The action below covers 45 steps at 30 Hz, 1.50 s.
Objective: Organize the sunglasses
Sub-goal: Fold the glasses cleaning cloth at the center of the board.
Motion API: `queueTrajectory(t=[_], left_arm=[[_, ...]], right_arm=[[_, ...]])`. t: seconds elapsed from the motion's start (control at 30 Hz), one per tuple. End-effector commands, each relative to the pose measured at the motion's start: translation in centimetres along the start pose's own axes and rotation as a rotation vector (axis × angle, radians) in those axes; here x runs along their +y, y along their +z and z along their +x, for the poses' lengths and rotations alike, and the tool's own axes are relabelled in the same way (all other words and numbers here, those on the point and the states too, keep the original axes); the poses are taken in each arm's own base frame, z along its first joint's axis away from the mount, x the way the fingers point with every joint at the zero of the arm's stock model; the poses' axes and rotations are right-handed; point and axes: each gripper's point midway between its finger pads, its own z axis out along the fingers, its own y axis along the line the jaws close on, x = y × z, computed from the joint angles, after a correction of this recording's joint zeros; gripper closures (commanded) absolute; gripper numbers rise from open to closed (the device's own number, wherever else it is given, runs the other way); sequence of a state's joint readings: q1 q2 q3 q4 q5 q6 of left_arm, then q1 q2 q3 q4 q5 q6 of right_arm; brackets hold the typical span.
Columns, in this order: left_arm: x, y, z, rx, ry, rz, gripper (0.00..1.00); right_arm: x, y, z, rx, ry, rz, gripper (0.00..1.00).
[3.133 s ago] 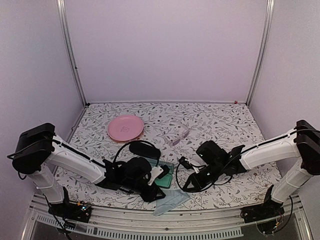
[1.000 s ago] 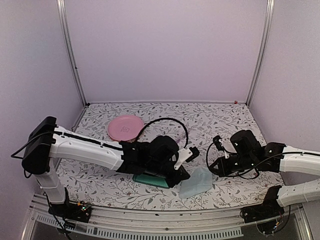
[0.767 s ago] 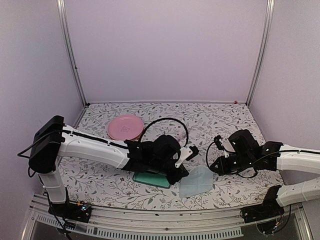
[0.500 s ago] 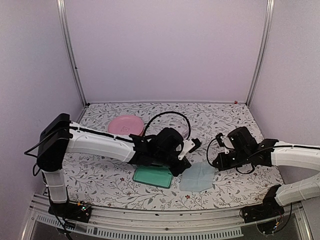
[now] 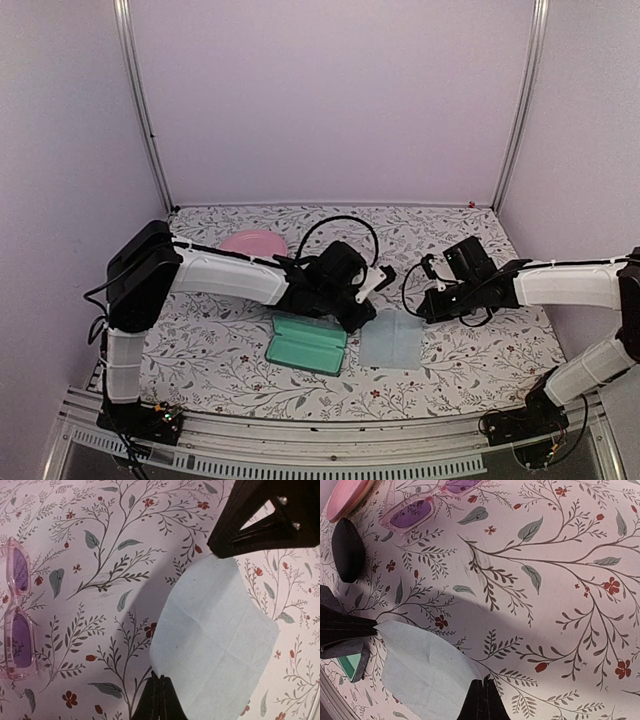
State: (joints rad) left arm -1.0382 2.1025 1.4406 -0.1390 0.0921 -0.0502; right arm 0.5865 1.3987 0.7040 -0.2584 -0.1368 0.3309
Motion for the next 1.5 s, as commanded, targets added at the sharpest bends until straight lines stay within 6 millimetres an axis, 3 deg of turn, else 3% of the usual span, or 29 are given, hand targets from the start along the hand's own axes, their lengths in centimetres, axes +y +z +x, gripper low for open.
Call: queueTrajectory(t=[0.0, 0.37, 0.63, 1.1, 1.47], left_arm=[[1.4, 0.7, 0.3, 0.019, 0.01, 0.006, 1.0], [0.6, -0.2, -0.8, -0.025, 0.066, 0.062, 1.0], [-0.4, -0.4, -0.2, -0.023, 0.119, 0.118, 0.99], [-1.1, -1.3, -0.2, -0.012, 0.218, 0.155, 0.99], [-1.5, -2.0, 1.4, 0.022, 0.178, 0.178, 0.99]], right_arm=[[0.8, 0.3, -2.0, -0.039, -0.049, -0.039, 1.0], [1.7, -0.3, -1.0, -0.03, -0.087, -0.105, 1.0], [1.6, 0.1, 0.9, -0.002, -0.089, -0.134, 1.0], [2.0, -0.3, 2.3, -0.006, -0.082, -0.188, 1.0], [3.0, -0.9, 3.0, -0.009, -0.079, -0.256, 1.0]])
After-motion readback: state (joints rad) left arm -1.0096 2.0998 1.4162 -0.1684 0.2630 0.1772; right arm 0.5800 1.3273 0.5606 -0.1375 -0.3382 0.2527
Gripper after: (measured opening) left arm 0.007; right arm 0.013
